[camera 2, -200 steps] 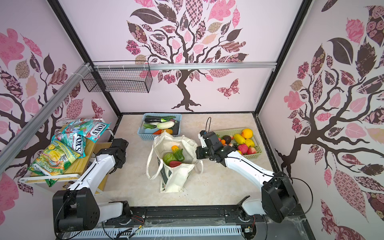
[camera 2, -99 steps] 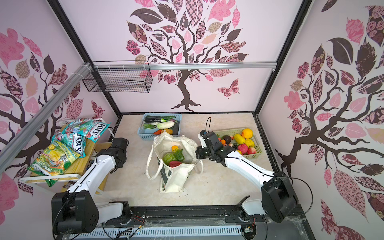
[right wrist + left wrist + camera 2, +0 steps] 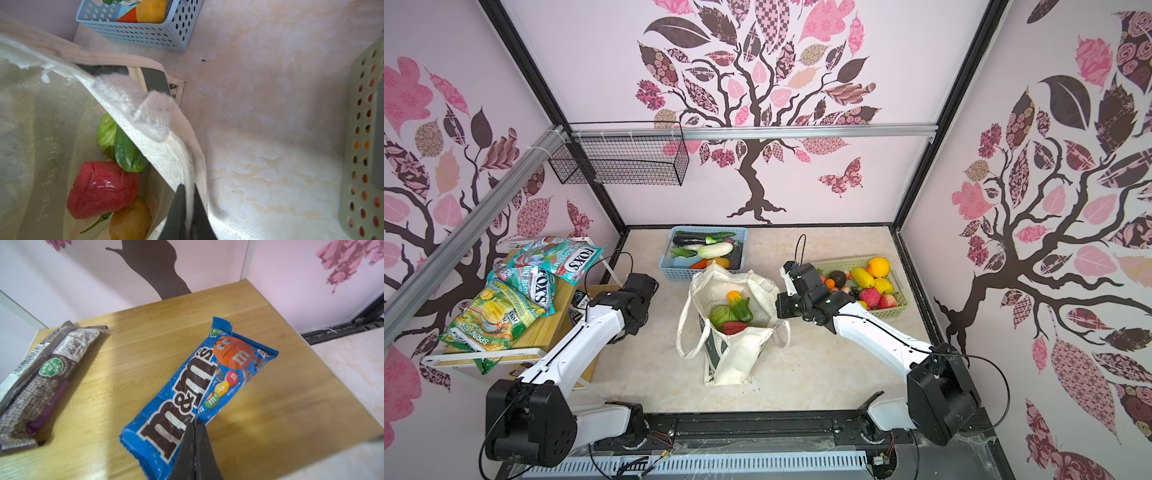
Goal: Place the food into the grocery bag and tie it
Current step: 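Close the left gripper on the M&M's pack and lift it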
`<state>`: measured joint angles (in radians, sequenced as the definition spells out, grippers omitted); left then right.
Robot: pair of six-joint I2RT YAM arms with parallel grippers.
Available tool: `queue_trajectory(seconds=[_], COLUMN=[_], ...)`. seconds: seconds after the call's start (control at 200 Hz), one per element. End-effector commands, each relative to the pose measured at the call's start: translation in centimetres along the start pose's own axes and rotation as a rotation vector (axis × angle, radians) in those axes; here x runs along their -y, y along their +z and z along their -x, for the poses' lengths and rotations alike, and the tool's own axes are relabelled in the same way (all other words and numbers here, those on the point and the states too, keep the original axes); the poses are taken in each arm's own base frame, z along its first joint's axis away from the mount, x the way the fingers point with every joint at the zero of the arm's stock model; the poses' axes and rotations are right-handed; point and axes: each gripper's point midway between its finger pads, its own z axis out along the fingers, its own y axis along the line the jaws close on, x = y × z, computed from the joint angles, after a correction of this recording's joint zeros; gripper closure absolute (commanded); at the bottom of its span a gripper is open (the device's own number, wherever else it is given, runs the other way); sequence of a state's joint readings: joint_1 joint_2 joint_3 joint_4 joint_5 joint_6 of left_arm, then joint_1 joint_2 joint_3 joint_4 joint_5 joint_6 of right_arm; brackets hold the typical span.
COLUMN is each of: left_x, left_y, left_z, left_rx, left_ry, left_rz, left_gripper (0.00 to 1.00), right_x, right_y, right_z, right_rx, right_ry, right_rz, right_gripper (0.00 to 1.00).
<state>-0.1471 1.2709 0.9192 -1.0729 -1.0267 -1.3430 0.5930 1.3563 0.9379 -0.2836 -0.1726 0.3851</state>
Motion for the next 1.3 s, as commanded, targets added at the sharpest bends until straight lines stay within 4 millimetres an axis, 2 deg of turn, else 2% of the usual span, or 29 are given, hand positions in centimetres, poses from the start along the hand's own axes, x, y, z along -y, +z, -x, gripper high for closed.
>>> queue_trajectory(seconds=[0.0,0.27,0.44,0.81,1.295], left_x=[-0.2,-0.4,0.8,2.0,4.6], left_y=[-0.9,-2.8,-4.5,-8.3,-13.2], left_z=[-2.1,-1.6,-1.6,-1.7,-2.0], left_rx=[-0.106,-0.08,-0.064,0.022,0.0], left_ry=[0.022,0.056,0.108,0.262,0.335], left_rz=[-0.005,-0.032,-0.114,-0.233,-0.487], left_gripper=[0.96,0.96,0.96,0.95,0.95], right_x=[-0.6,-0.4,-0.1,0.1,0.8], right_y=[-1.1,-1.1,-1.2,-1.7,-1.6], right_z=[0.0,0.0,0.2,0.2,-0.3], right_rx=[-0.005,-0.002,0.004,0.013,0.0], right_ry=[-0.011,-0.011,-0.012,-0.023,-0.025], right_rz=[0.006,-0.007,-0.026,-0.042,-0.069], right_gripper=[0.92,0.92,0.92,0.91,0.9])
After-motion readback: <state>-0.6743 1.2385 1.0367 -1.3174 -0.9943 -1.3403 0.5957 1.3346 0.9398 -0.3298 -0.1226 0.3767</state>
